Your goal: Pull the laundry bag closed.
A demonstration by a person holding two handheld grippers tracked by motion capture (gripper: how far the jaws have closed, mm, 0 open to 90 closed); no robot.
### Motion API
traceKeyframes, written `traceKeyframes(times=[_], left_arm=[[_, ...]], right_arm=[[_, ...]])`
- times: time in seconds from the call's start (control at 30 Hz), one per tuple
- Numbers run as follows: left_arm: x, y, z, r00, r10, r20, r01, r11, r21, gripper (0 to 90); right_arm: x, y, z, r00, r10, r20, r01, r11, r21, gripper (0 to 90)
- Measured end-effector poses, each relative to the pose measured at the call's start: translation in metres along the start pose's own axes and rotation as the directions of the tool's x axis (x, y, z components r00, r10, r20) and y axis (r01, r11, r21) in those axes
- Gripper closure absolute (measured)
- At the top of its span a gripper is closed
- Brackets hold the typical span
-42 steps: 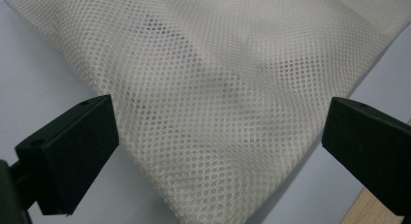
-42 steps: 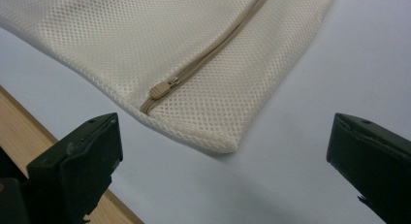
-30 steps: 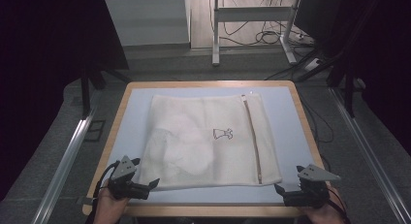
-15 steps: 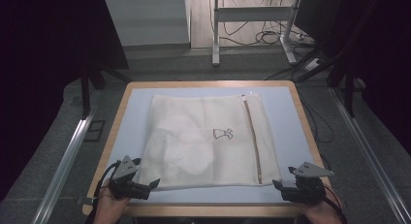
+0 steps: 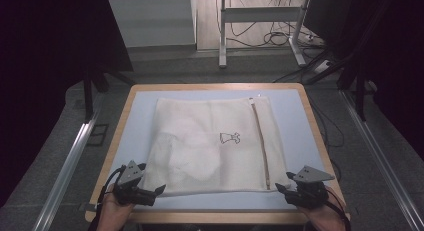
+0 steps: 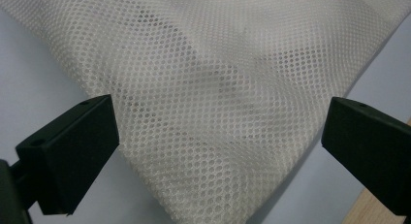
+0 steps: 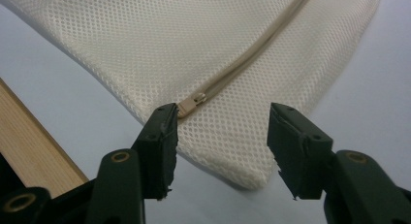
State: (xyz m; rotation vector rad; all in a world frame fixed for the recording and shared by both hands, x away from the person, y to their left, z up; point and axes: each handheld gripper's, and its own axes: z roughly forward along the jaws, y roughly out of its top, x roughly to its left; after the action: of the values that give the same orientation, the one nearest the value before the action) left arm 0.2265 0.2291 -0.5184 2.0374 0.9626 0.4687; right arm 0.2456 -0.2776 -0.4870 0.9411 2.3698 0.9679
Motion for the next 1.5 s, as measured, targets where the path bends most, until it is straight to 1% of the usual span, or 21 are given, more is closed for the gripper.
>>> traceKeyframes(times=[0.07,0.17,0.27,0.3,0.33,0.37,0.47,0.6,0.63,0.73,0.9,0.97,1.0,1.07,1.1,1.13,1.23,1.27,1.3,1.33,1.5], left_arm=[[0.000,0.000,0.000,1.0000,0.002,0.000,-0.002,1.0000,0.002,0.0],[0.000,0.000,0.001,1.0000,0.003,-0.001,-0.003,1.0000,0.003,0.0],[0.000,0.000,0.000,1.0000,0.003,-0.002,-0.003,1.0000,0.002,0.0],[0.000,0.000,0.000,1.0000,0.002,-0.002,-0.002,1.0000,0.001,0.0],[0.000,0.000,0.000,1.0000,0.002,-0.002,-0.002,1.0000,0.001,0.0],[0.000,0.000,0.000,1.0000,0.001,-0.002,-0.001,1.0000,0.000,0.0],[0.000,0.000,0.001,1.0000,0.003,-0.001,-0.003,1.0000,0.002,0.0],[0.000,0.000,0.001,1.0000,0.004,0.000,-0.004,1.0000,0.002,0.0],[0.000,0.000,0.001,1.0000,0.004,0.000,-0.004,1.0000,0.003,0.0],[-0.001,0.000,0.001,1.0000,0.004,0.001,-0.004,1.0000,0.005,0.0],[-0.001,0.000,0.002,1.0000,0.007,0.000,-0.007,0.9999,0.009,0.0],[-0.001,0.000,0.002,1.0000,0.007,0.000,-0.007,0.9999,0.008,0.0],[-0.001,0.000,0.002,1.0000,0.007,0.000,-0.007,1.0000,0.007,0.0],[-0.001,0.000,0.001,1.0000,0.006,0.001,-0.006,1.0000,0.005,0.0],[-0.001,0.000,0.001,1.0000,0.005,0.001,-0.005,1.0000,0.004,0.0],[-0.001,0.000,0.001,1.0000,0.005,0.002,-0.005,1.0000,0.004,0.0],[-0.001,0.000,0.001,1.0000,0.009,0.001,-0.009,0.9999,0.006,0.0],[-0.002,0.001,0.001,1.0000,0.009,0.001,-0.009,0.9999,0.006,0.0],[-0.002,0.001,0.001,1.0000,0.009,0.001,-0.009,0.9999,0.006,0.0],[-0.002,0.001,0.001,1.0000,0.009,0.001,-0.009,0.9999,0.006,0.0],[-0.003,0.001,0.002,0.9999,0.013,0.000,-0.013,0.9999,0.010,0.0]], right_arm=[[0.002,0.001,0.001,0.9999,-0.017,-0.003,0.017,1.000,-0.005,47.1],[0.005,0.005,0.005,0.9993,-0.027,-0.024,0.027,0.999,-0.019,49.8],[0.006,0.008,0.009,0.9986,-0.043,-0.031,0.042,0.999,-0.019,51.2],[0.008,0.009,0.013,0.9974,-0.066,-0.029,0.065,0.998,-0.010,54.2],[0.008,0.009,0.013,0.9974,-0.066,-0.029,0.065,0.998,-0.010,54.2],[0.010,0.011,0.016,0.9960,-0.085,-0.027,0.085,0.996,0.000,56.7],[0.011,0.012,0.019,0.9948,-0.098,-0.030,0.098,0.995,0.009,58.7],[0.013,0.014,0.026,0.9917,-0.122,-0.043,0.123,0.992,0.026,59.1],[0.014,0.015,0.030,0.9896,-0.136,-0.046,0.138,0.990,0.035,58.4],[0.015,0.016,0.033,0.9888,-0.141,-0.048,0.144,0.989,0.046,57.9],[0.015,0.016,0.041,0.9848,-0.163,-0.058,0.167,0.983,0.071,57.3],[0.016,0.017,0.044,0.9825,-0.175,-0.063,0.180,0.980,0.089,57.5],[0.016,0.017,0.045,0.9803,-0.189,-0.058,0.194,0.976,0.102,59.7],[0.016,0.017,0.044,0.9792,-0.197,-0.050,0.201,0.974,0.108,64.1],[0.016,0.018,0.041,0.9779,-0.207,-0.030,0.209,0.972,0.108,67.3],[0.016,0.018,0.041,0.9779,-0.207,-0.030,0.209,0.972,0.108,67.3],[0.013,0.017,0.039,0.9785,-0.205,-0.025,0.206,0.972,0.113,72.9],[0.013,0.017,0.039,0.9785,-0.205,-0.025,0.206,0.972,0.113,72.9],[0.013,0.018,0.038,0.9778,-0.208,-0.027,0.210,0.971,0.112,75.9],[0.013,0.018,0.038,0.9778,-0.208,-0.027,0.210,0.971,0.112,75.9],[0.013,0.018,0.039,0.9760,-0.216,-0.030,0.218,0.967,0.129,83.2]])
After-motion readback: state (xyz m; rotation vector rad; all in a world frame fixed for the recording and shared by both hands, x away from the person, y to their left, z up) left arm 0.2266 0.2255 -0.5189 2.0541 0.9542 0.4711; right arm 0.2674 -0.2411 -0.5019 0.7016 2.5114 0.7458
